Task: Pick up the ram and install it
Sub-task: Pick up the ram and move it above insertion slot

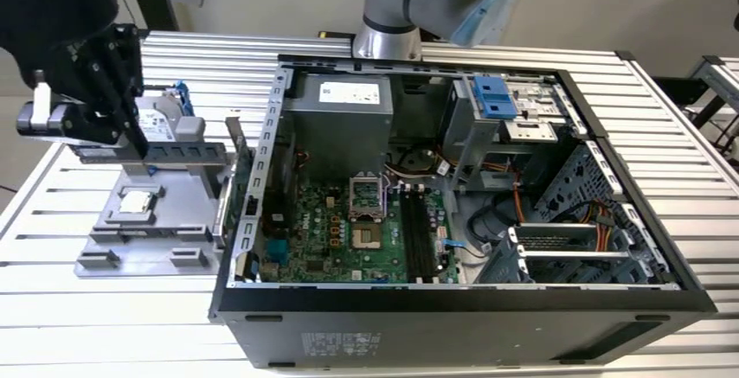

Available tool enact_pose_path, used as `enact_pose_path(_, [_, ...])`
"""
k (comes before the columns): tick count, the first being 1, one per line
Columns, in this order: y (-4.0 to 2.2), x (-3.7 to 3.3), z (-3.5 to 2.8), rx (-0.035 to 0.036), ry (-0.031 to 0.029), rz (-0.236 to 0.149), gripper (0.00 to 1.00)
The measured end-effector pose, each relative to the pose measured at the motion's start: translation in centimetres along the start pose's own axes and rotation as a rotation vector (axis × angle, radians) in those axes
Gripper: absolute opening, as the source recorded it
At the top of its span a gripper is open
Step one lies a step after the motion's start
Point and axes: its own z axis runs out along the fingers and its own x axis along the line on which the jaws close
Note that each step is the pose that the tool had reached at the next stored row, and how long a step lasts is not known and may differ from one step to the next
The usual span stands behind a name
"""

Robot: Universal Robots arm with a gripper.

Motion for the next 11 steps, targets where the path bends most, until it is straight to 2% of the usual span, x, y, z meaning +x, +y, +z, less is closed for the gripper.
enact_pose_path(5, [-2.26,-0.02,0.01,-0.0024,0.0,0.0,0.0])
enact_pose_path(8, [-3.58,-0.03,0.02,-0.0099,0.0,0.0,0.0])
enact_pose_path(11, [-4.92,-0.04,0.02,-0.0141,0.0001,0.0,0.0])
